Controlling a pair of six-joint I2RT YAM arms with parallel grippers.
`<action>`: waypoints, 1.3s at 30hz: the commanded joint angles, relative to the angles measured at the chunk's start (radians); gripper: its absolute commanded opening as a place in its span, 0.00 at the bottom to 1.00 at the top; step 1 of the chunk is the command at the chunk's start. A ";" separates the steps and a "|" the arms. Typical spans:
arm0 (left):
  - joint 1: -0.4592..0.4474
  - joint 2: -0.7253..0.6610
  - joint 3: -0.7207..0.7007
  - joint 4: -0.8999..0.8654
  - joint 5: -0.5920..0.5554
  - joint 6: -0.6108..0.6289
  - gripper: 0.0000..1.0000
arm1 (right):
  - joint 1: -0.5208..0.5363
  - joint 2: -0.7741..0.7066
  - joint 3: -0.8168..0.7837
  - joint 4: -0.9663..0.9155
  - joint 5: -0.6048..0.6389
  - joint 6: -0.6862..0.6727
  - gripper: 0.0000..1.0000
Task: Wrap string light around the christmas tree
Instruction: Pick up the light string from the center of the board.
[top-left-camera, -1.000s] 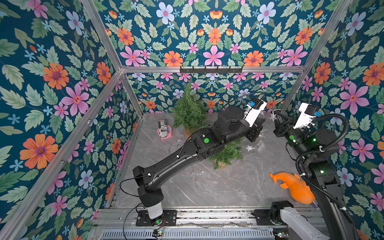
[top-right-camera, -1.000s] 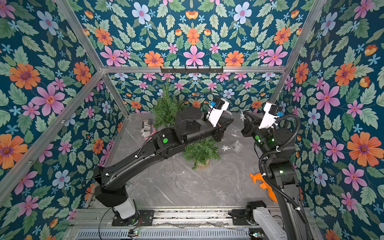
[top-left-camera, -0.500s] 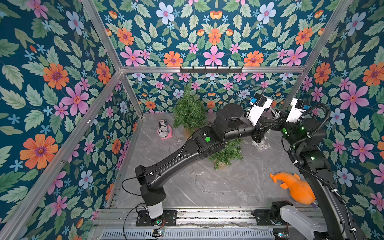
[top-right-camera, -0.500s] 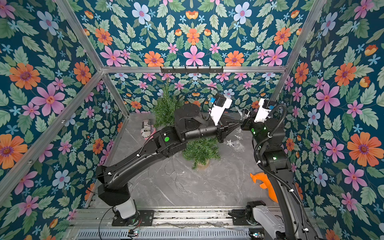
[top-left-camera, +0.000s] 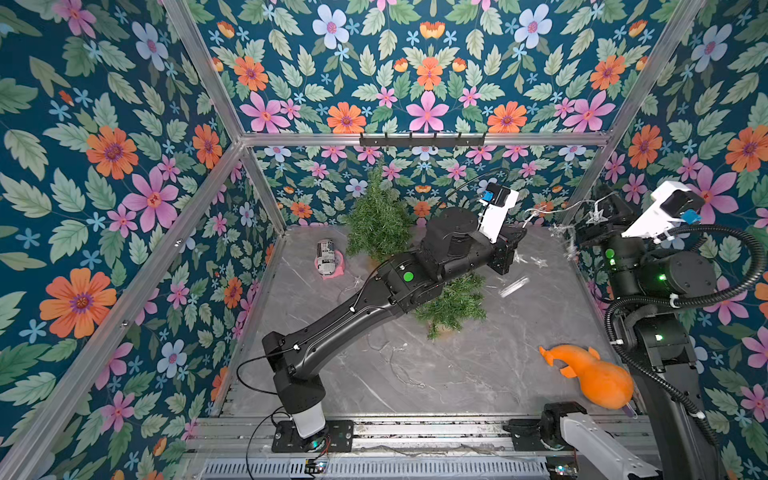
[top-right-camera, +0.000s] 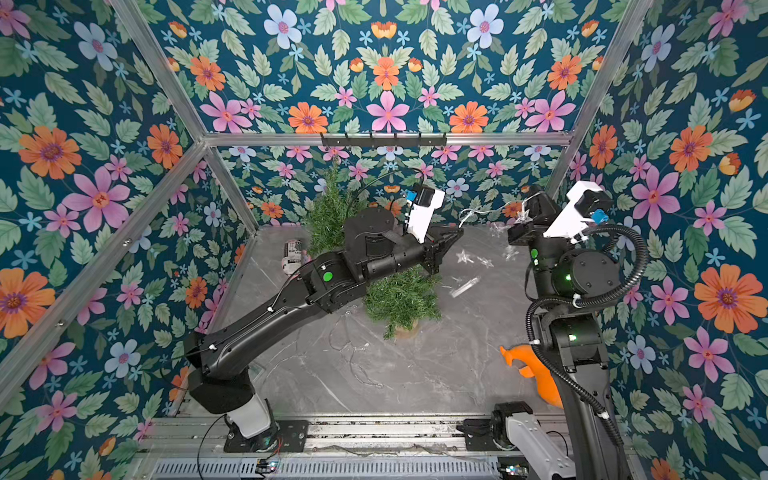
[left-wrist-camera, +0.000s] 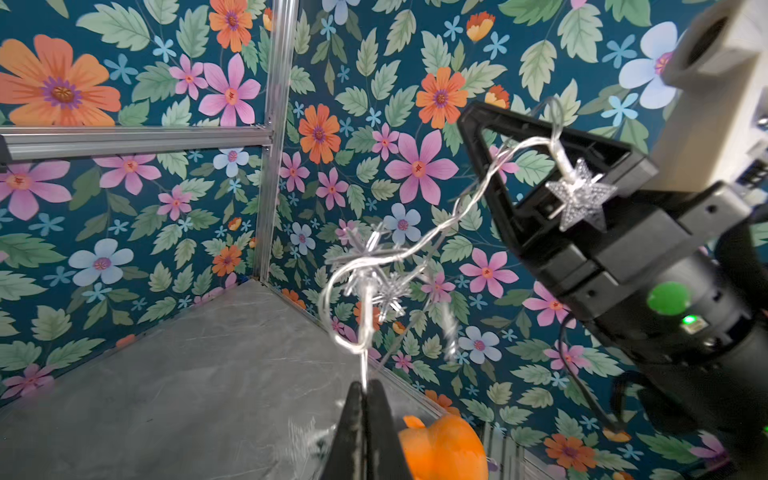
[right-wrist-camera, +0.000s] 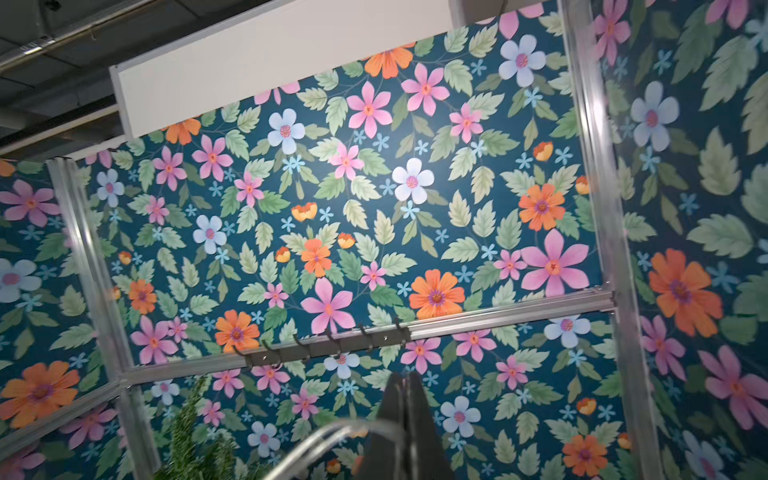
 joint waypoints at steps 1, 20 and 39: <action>0.000 0.001 0.012 0.033 -0.097 0.021 0.00 | 0.001 -0.003 0.021 -0.033 0.029 -0.004 0.00; 0.026 0.051 0.152 0.090 -0.181 0.109 0.00 | -0.057 0.057 -0.133 -0.106 0.168 -0.010 0.00; 0.163 0.246 0.327 0.338 -0.138 0.143 0.00 | -0.062 -0.051 0.099 -0.174 -0.212 0.195 0.00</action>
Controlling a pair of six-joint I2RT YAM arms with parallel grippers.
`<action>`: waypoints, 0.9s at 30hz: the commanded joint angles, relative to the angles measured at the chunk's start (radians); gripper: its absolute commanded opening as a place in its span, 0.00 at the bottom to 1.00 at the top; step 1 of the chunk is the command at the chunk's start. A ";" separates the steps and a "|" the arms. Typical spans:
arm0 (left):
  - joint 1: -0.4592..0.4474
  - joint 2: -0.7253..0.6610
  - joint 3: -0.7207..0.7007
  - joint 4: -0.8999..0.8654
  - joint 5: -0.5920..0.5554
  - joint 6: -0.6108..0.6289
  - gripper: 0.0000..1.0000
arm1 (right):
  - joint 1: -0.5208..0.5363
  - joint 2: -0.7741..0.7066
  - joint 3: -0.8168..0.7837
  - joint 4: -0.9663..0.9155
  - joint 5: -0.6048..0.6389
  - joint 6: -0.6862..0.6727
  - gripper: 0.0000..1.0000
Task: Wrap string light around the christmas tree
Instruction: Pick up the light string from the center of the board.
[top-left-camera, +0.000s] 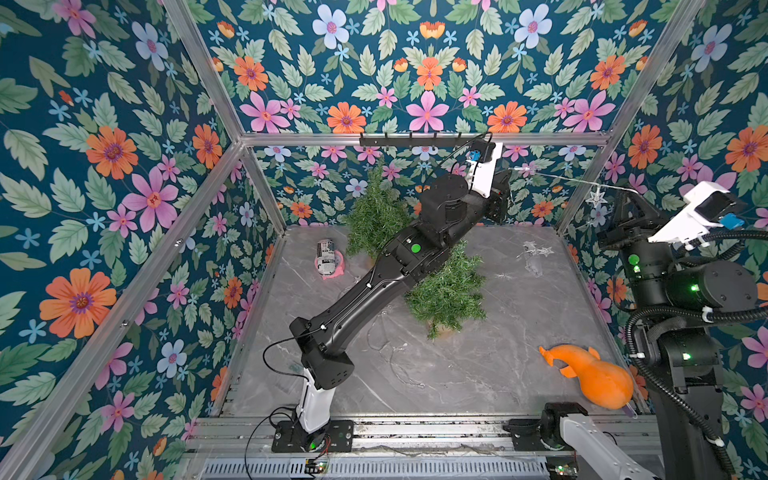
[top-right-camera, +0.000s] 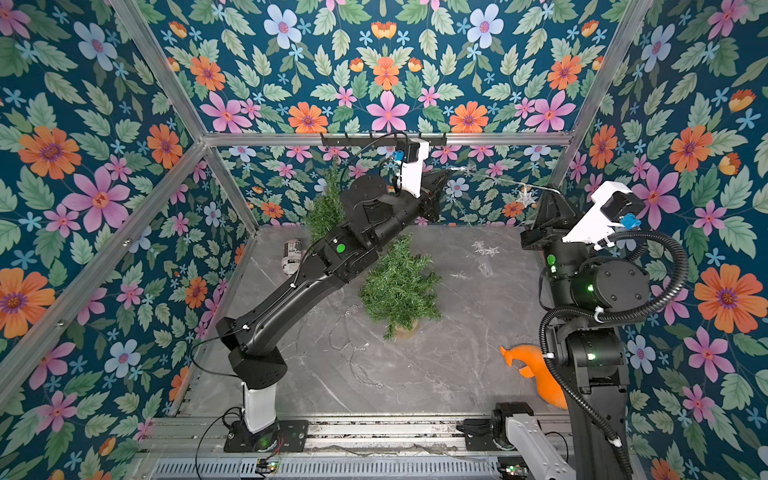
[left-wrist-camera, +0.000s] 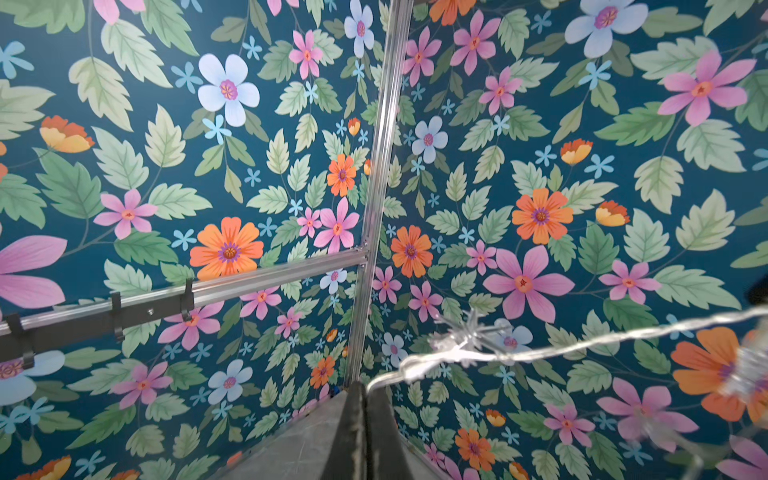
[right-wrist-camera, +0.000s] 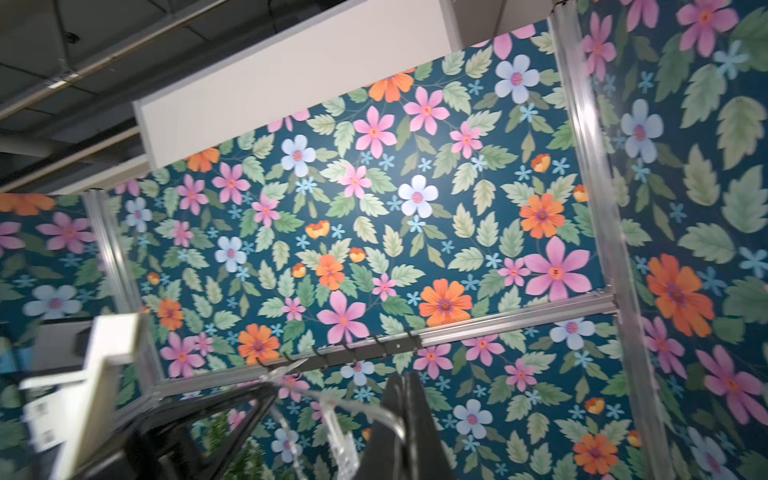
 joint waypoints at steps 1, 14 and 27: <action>0.021 0.031 0.030 0.169 -0.003 -0.004 0.00 | -0.001 -0.011 -0.003 -0.055 -0.108 0.080 0.00; 0.065 0.064 0.043 0.300 0.150 -0.019 0.00 | 0.000 -0.013 -0.272 0.147 -0.492 0.396 0.03; 0.064 0.077 0.065 0.379 0.159 -0.025 0.00 | 0.001 -0.051 -0.441 0.477 -0.658 0.493 0.60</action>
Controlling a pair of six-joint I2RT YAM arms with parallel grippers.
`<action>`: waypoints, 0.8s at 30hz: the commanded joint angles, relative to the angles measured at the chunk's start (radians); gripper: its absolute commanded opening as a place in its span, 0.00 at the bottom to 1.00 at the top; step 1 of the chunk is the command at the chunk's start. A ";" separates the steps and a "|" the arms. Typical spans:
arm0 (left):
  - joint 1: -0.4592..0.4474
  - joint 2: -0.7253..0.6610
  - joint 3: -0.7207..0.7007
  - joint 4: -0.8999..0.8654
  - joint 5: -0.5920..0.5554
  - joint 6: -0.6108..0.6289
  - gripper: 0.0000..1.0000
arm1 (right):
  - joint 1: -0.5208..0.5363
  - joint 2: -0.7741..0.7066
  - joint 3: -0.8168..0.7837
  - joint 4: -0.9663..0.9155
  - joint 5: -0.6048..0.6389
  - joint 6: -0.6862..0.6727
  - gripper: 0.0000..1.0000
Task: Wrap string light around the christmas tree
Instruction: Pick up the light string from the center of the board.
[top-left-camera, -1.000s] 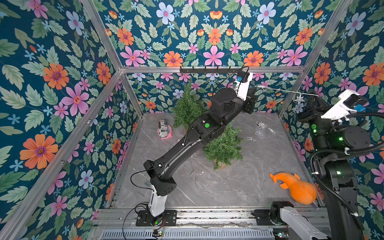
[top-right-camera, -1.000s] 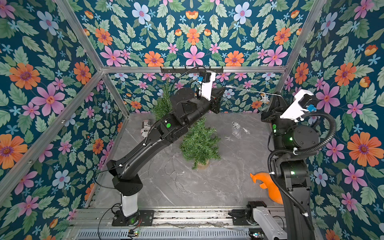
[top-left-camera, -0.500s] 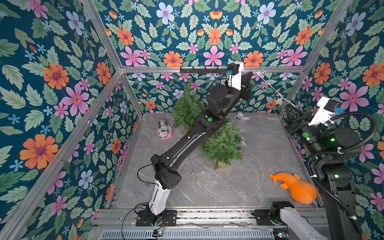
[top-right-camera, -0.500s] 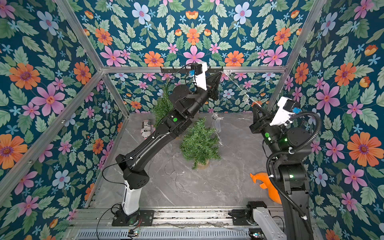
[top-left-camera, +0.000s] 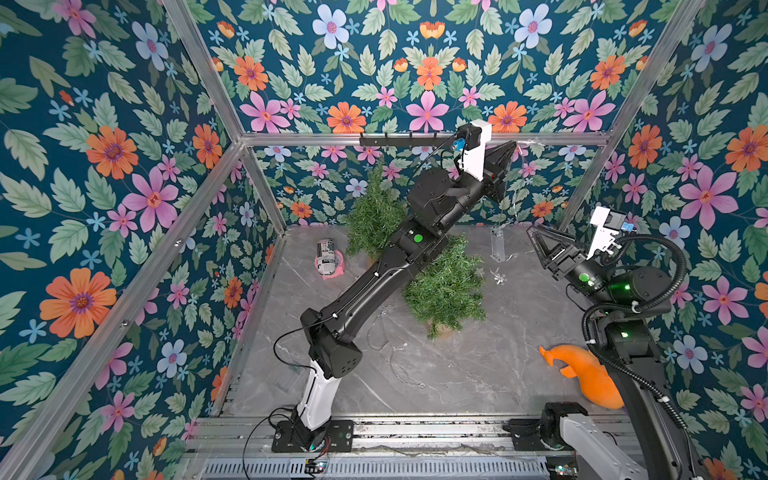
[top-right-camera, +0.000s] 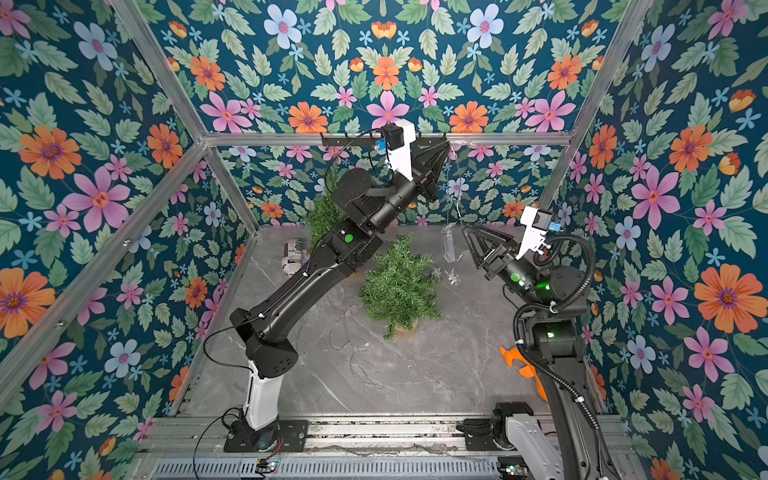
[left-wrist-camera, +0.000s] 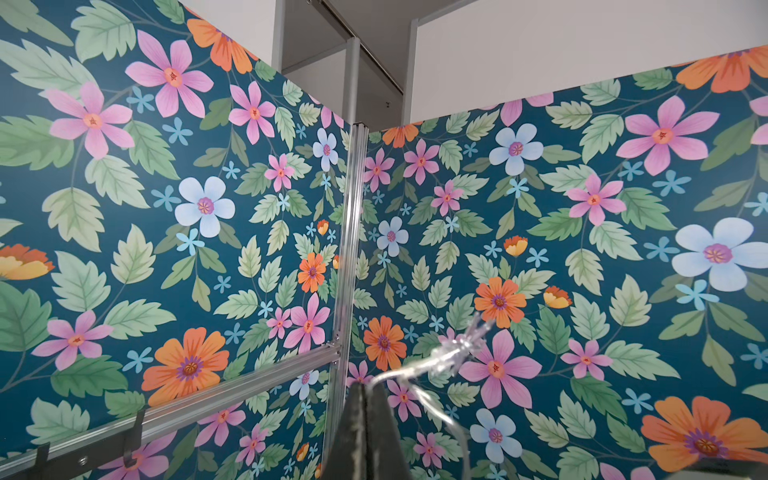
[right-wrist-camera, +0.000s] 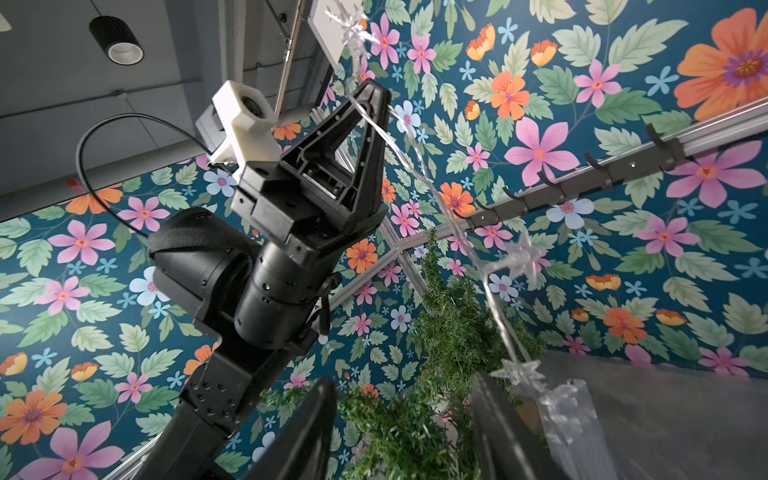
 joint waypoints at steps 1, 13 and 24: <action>0.002 0.009 0.023 0.072 -0.016 -0.003 0.00 | 0.001 -0.033 -0.017 0.055 -0.025 -0.011 0.62; 0.002 0.007 0.040 0.085 -0.045 0.040 0.00 | 0.000 -0.130 -0.170 -0.076 0.176 -0.257 0.88; 0.000 0.004 0.038 0.071 -0.051 0.064 0.00 | 0.099 0.053 -0.062 0.024 0.188 -0.411 0.82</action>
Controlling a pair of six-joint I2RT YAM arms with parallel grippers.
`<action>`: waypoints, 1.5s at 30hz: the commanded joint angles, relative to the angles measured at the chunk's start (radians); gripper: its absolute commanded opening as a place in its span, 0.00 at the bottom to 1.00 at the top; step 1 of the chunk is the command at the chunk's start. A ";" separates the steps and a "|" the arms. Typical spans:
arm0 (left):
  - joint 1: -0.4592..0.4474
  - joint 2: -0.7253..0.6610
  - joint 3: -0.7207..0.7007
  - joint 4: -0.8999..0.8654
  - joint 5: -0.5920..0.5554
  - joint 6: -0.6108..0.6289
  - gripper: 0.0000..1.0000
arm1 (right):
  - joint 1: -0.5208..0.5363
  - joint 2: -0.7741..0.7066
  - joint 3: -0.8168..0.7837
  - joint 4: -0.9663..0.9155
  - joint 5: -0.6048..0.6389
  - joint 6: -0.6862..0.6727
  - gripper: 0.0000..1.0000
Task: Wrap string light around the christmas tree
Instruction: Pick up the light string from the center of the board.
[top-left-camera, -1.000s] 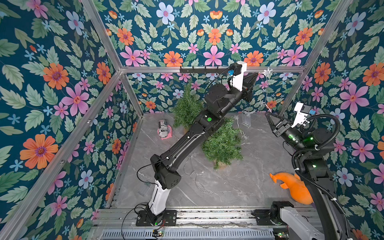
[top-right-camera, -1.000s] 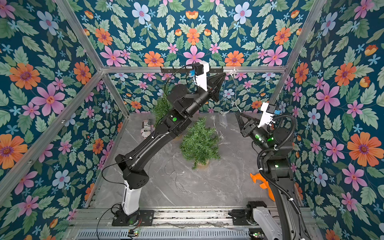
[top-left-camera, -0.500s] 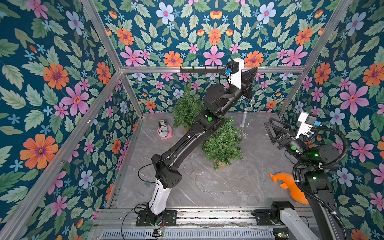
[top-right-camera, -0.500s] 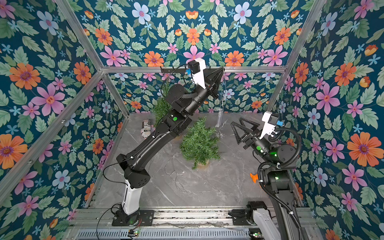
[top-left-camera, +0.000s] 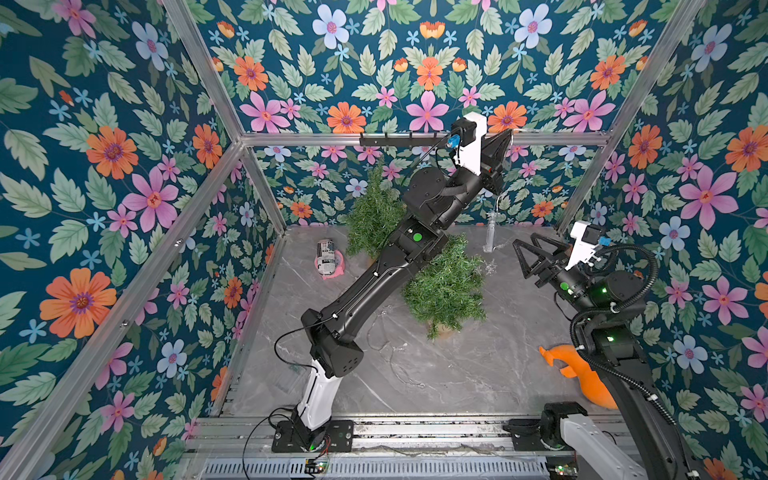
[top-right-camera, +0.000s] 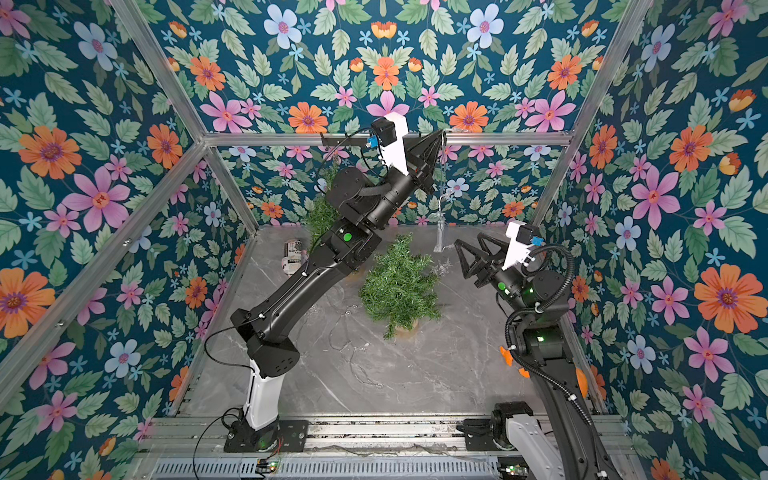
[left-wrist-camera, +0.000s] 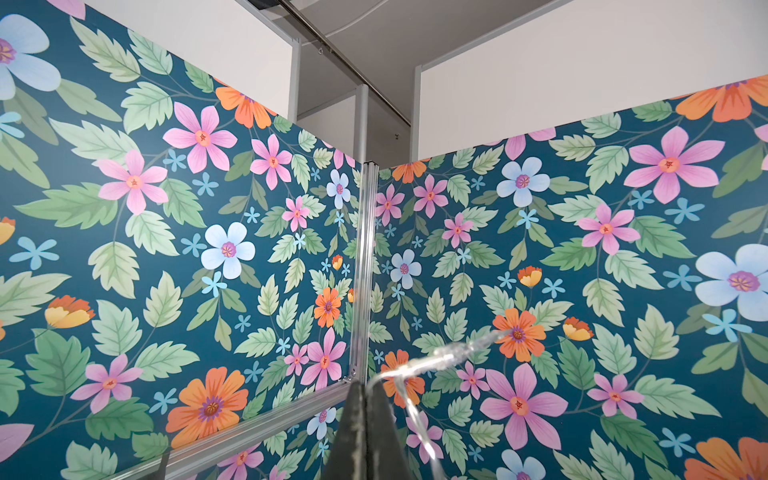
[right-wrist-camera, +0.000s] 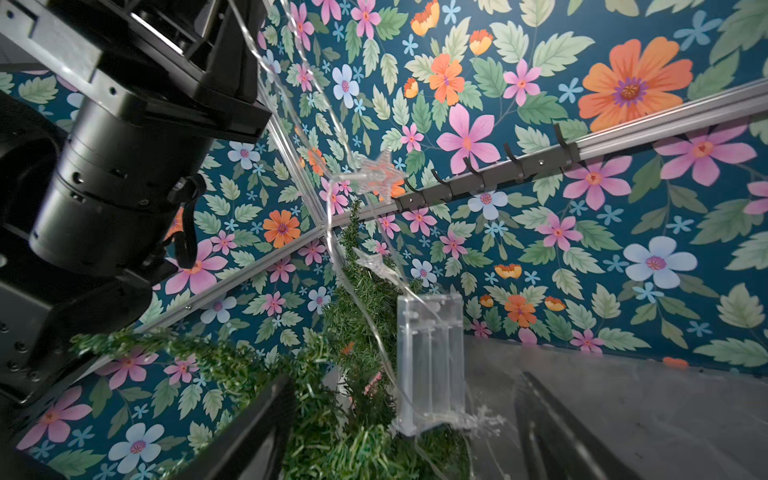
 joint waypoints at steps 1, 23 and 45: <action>0.000 -0.005 0.004 0.028 -0.010 0.018 0.00 | 0.040 0.047 0.051 0.085 0.007 -0.078 0.82; -0.002 -0.014 0.002 0.006 -0.027 0.034 0.00 | 0.134 0.290 0.287 0.048 0.089 -0.119 0.44; -0.002 -0.033 0.020 -0.007 -0.154 0.163 0.00 | 0.226 0.234 0.346 -0.048 0.398 -0.181 0.05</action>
